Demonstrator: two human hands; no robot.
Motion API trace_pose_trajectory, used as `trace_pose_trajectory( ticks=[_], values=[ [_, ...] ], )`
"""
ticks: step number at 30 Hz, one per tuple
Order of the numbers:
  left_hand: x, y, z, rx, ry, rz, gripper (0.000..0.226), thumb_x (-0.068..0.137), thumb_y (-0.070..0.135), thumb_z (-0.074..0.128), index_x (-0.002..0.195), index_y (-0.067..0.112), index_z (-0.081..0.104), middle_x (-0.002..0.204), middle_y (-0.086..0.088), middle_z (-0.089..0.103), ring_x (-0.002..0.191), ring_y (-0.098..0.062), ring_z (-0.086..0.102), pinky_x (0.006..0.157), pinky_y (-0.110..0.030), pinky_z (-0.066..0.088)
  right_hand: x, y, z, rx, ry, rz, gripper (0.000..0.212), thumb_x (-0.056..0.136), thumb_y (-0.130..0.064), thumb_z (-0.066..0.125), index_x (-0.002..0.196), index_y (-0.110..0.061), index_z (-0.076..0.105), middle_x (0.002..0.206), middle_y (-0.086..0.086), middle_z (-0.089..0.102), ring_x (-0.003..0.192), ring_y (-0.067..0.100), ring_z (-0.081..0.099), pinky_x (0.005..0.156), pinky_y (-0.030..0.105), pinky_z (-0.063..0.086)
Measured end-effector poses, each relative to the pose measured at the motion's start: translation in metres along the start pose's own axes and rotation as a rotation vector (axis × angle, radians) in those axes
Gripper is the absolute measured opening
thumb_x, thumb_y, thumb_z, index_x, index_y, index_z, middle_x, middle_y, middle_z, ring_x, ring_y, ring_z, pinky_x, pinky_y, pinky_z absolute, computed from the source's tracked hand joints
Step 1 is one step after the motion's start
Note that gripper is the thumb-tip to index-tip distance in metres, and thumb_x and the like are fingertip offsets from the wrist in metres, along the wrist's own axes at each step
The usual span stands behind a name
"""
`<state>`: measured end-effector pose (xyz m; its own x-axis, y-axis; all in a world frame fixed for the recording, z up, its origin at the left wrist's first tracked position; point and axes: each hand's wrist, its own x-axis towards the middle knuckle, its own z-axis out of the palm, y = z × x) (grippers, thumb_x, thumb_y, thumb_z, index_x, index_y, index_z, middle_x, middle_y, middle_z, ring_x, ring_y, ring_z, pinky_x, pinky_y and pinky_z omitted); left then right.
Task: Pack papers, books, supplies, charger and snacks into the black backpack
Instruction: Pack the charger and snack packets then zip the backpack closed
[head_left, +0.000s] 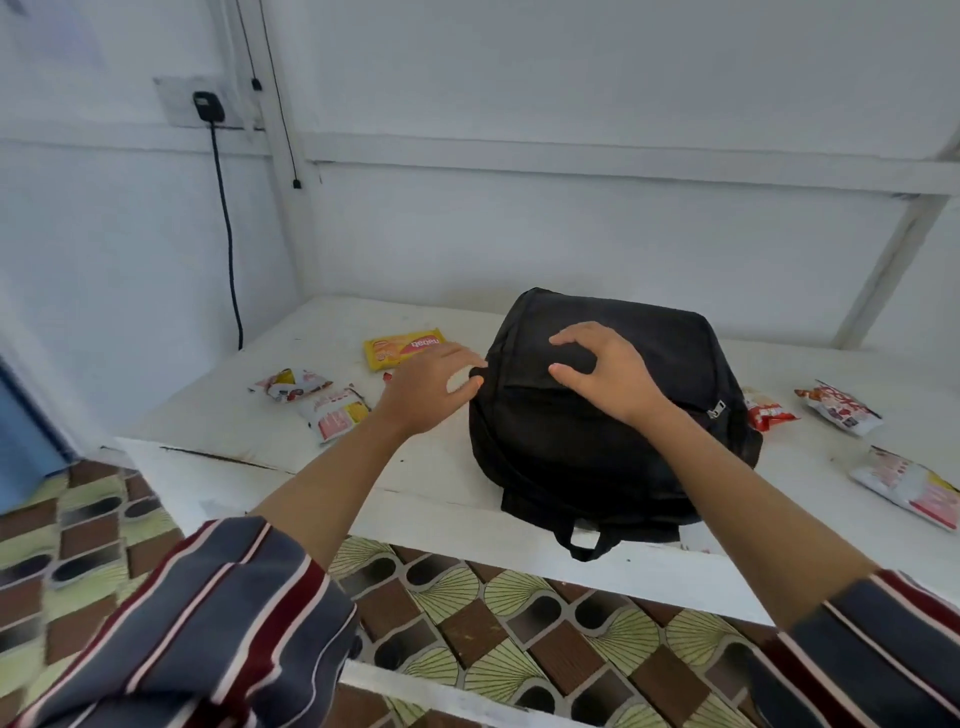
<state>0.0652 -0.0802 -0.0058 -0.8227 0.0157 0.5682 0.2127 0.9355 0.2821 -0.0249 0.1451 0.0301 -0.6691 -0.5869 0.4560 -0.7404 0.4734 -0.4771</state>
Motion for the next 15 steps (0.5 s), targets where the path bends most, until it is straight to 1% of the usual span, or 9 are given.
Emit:
trace_pose_trajectory(
  ticks=[2,4,7,10,13,15],
  values=[
    [-0.010,-0.018,-0.012,0.030,0.009,-0.085,0.048,0.082,0.047,0.042,0.112,0.019,0.066,0.117,0.001,0.064,0.115,-0.017,0.052,0.083,-0.024,0.038,0.017,-0.018,0.019,0.052,-0.050,-0.040,0.033,0.084,-0.023,0.065,0.116,-0.018,0.061,0.124,-0.002,0.058,0.119,0.015,0.048,0.099,0.024,0.034],
    [-0.020,-0.038,-0.022,0.061,-0.026,-0.162,0.051,0.080,0.050,0.044,0.117,0.021,0.063,0.124,0.001,0.060,0.119,-0.018,0.049,0.089,-0.029,0.040,0.032,-0.035,0.039,0.085,-0.102,-0.068,0.037,0.085,-0.024,0.065,0.121,-0.019,0.058,0.127,-0.003,0.056,0.121,0.014,0.047,0.100,0.022,0.032],
    [-0.039,-0.077,-0.032,0.094,-0.090,-0.247,0.041,0.085,0.039,0.056,0.121,0.020,0.060,0.125,-0.003,0.058,0.116,-0.024,0.051,0.091,-0.035,0.041,0.052,-0.057,0.079,0.098,-0.202,-0.067,0.044,0.086,-0.025,0.064,0.128,-0.018,0.053,0.135,-0.002,0.050,0.126,0.015,0.043,0.101,0.023,0.030],
    [-0.056,-0.110,-0.039,0.087,-0.178,-0.353,0.040,0.086,0.036,0.062,0.123,0.023,0.056,0.127,-0.001,0.055,0.118,-0.022,0.049,0.093,-0.037,0.042,0.067,-0.069,0.119,0.089,-0.296,-0.044,0.048,0.086,-0.026,0.065,0.131,-0.018,0.050,0.138,0.000,0.048,0.127,0.017,0.043,0.099,0.024,0.031],
    [-0.063,-0.133,-0.041,0.107,-0.300,-0.388,0.049,0.085,0.042,0.062,0.130,0.024,0.050,0.132,-0.001,0.050,0.124,-0.020,0.043,0.099,-0.039,0.040,0.080,-0.074,0.156,0.085,-0.384,-0.004,0.054,0.083,-0.030,0.069,0.132,-0.020,0.050,0.140,-0.001,0.047,0.129,0.018,0.041,0.099,0.024,0.030],
    [-0.062,-0.145,-0.041,0.125,-0.344,-0.388,0.056,0.083,0.045,0.062,0.133,0.024,0.046,0.136,-0.002,0.047,0.128,-0.020,0.039,0.102,-0.041,0.039,0.086,-0.074,0.176,0.091,-0.412,0.044,0.060,0.079,-0.030,0.073,0.133,-0.020,0.050,0.140,0.001,0.046,0.130,0.019,0.041,0.101,0.025,0.031]
  ],
)
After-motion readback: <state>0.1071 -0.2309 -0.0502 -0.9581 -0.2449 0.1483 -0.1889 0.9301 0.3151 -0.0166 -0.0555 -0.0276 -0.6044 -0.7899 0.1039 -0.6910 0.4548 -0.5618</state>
